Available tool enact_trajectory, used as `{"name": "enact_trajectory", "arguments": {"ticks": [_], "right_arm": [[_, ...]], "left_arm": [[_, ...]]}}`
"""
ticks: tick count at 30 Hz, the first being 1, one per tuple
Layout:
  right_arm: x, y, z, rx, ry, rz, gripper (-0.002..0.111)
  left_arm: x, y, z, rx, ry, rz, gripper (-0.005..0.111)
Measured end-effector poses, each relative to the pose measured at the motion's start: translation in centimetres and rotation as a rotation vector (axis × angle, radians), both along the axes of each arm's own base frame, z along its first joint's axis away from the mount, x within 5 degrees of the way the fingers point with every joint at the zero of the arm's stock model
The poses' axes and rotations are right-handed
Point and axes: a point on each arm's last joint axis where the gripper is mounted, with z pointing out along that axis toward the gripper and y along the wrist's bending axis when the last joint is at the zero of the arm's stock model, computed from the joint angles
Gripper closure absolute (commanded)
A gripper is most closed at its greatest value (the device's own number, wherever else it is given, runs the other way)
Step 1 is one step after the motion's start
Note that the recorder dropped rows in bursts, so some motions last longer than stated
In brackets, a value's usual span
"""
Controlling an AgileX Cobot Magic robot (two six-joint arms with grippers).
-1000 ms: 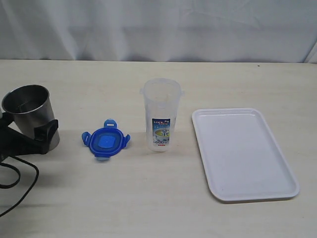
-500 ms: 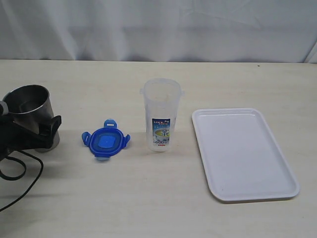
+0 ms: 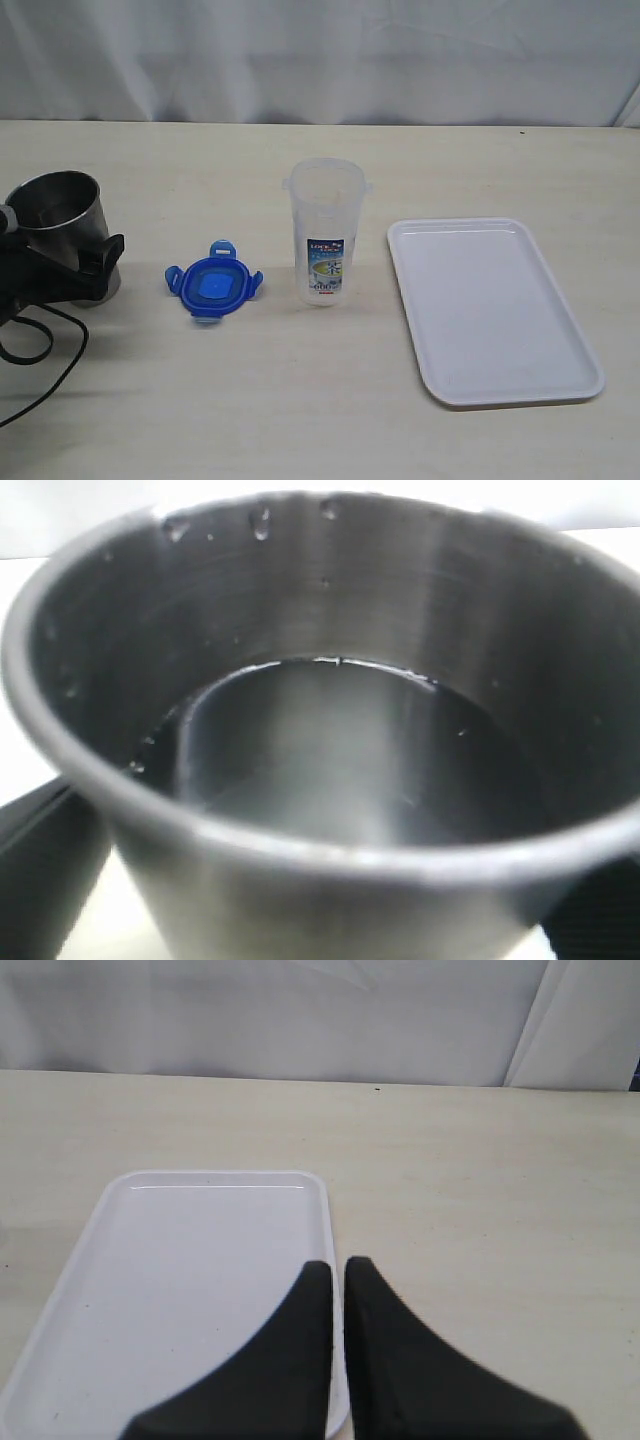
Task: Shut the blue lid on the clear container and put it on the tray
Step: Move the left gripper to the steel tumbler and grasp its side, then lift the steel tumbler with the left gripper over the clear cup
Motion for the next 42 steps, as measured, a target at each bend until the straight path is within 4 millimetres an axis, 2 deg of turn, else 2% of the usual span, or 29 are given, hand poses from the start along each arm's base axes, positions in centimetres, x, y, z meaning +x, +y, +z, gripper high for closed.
{"name": "enact_trajectory", "arguments": {"ticks": [10,12,19,25,29,42], "right_arm": [[0.0,0.0,0.0,0.0,0.0,0.0,0.104],[0.0,0.0,0.0,0.0,0.0,0.0,0.104],[0.0,0.0,0.0,0.0,0.0,0.0,0.104],[0.0,0.0,0.0,0.0,0.0,0.0,0.104],[0.0,0.0,0.0,0.0,0.0,0.0,0.104],[0.0,0.0,0.0,0.0,0.0,0.0,0.104]], "left_arm": [[0.0,0.0,0.0,0.0,0.0,0.0,0.002],[0.0,0.0,0.0,0.0,0.0,0.0,0.006],[-0.02,-0.06,0.0,-0.002,0.0,-0.007,0.047],[-0.02,-0.06,0.0,-0.007,0.002,-0.005,0.07],[-0.02,-0.06,0.0,-0.007,0.002,-0.005,0.105],[0.03,-0.06,0.02,-0.027,0.006,0.002,0.107]]}}
